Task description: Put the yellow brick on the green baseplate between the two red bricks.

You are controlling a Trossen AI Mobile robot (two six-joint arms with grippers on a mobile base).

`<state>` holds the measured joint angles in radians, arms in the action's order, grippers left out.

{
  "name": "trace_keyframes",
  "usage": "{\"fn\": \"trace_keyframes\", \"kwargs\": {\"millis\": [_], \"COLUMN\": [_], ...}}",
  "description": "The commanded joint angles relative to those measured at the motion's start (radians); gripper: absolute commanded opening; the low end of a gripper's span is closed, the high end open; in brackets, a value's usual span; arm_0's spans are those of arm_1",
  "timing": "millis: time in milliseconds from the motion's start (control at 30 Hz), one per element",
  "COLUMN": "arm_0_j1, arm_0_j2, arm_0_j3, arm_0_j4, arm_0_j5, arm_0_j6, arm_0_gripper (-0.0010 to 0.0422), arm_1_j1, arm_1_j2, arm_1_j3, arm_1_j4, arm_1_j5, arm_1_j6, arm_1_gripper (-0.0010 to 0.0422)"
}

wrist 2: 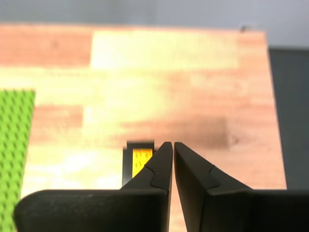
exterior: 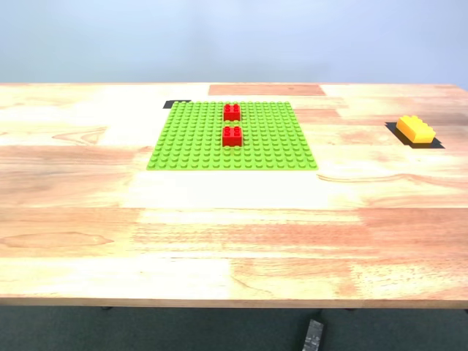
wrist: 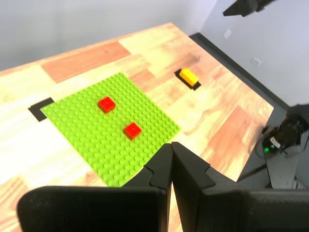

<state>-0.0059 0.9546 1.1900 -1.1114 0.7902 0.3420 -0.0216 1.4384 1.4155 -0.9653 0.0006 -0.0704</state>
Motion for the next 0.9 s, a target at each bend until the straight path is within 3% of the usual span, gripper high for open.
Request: {"fn": "trace_keyframes", "kwargs": {"millis": [33,467,900], "arm_0_j1": [-0.007,-0.023,-0.029], "arm_0_j2": [0.000,-0.013,-0.014], "arm_0_j3": [-0.016,-0.084,-0.071], "arm_0_j4": [-0.056,-0.071,-0.072], "arm_0_j5": [-0.006,-0.005,-0.005], "arm_0_j6": [0.030,0.039,0.039], "arm_0_gripper": [0.0000,0.0000,0.0000], "arm_1_j1": [0.005,0.039,0.040], "arm_1_j2": [0.057,0.208,0.288], "arm_1_j3": [0.011,-0.053,-0.254], "arm_1_j4": [-0.050,0.007,0.193], "arm_1_j5": [-0.002,-0.043,-0.051], "arm_1_j6": [-0.024,-0.045,-0.038], "arm_1_gripper": [0.0046,0.0321,0.0298]}}
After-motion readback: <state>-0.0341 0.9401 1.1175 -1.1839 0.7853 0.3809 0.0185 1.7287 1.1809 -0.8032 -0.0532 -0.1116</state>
